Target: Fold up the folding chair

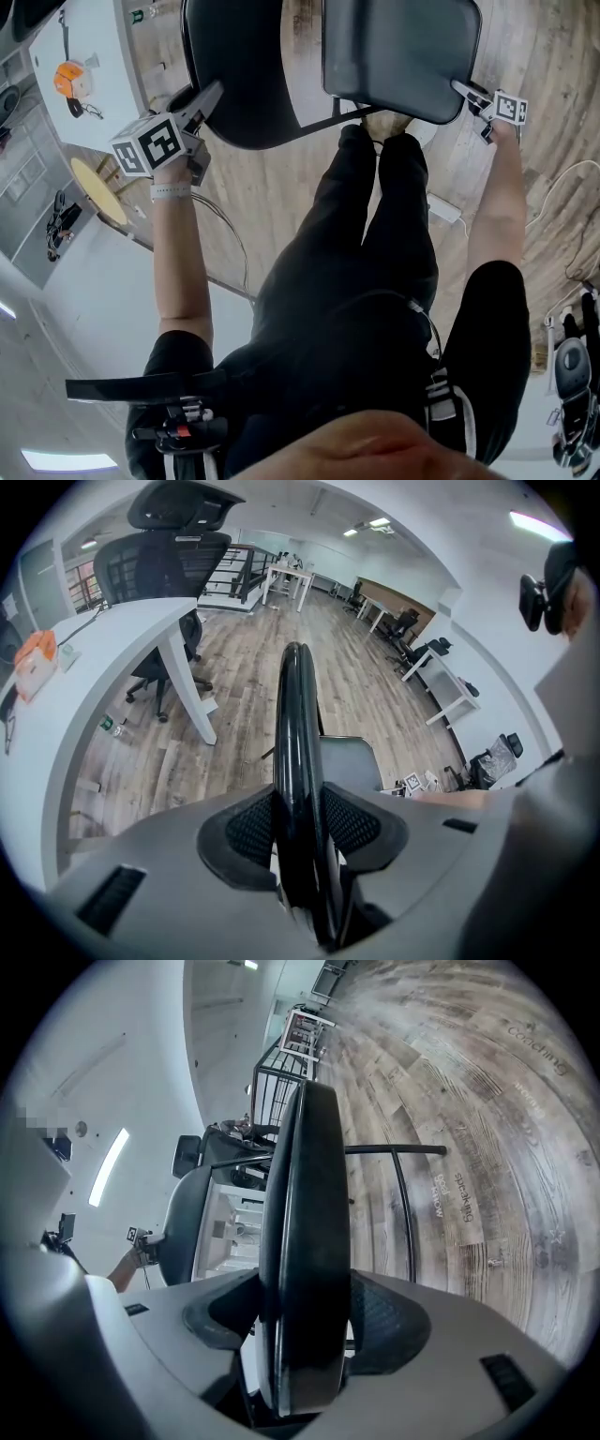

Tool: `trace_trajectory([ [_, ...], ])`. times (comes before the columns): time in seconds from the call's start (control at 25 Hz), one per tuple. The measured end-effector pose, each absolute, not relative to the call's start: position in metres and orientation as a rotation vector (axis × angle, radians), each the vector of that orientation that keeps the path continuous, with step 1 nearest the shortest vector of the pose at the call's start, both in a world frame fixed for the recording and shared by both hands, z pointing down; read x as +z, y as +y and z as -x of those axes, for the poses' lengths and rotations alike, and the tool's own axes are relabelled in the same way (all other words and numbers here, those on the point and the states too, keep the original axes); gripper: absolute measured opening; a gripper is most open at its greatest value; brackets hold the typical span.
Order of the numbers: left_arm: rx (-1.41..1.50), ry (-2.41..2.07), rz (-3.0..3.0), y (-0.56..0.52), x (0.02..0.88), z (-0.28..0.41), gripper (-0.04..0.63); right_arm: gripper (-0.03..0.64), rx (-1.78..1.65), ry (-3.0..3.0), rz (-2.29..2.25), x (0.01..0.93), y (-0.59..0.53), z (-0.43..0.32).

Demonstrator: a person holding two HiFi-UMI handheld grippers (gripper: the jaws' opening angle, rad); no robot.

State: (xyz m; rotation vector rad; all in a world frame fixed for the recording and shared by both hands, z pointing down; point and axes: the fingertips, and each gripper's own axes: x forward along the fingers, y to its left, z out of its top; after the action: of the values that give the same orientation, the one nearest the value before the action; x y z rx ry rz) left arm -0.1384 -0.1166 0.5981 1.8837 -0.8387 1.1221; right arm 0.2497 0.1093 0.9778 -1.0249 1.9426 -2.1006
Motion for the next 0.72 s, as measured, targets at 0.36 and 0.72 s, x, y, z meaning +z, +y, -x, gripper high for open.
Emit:
trace_trajectory([
  [0.36, 1.067, -0.834, -1.909, -0.116, 0.576, 0.133, 0.135, 0.262, -2.139, 1.916, 0.999, 0.954, 0.105, -0.24],
  [0.72, 1.004, -0.826, -1.959, -0.113, 0.536, 0.124, 0.127, 0.241, -2.015, 1.932, 0.834, 0.878, 0.079, -0.201],
])
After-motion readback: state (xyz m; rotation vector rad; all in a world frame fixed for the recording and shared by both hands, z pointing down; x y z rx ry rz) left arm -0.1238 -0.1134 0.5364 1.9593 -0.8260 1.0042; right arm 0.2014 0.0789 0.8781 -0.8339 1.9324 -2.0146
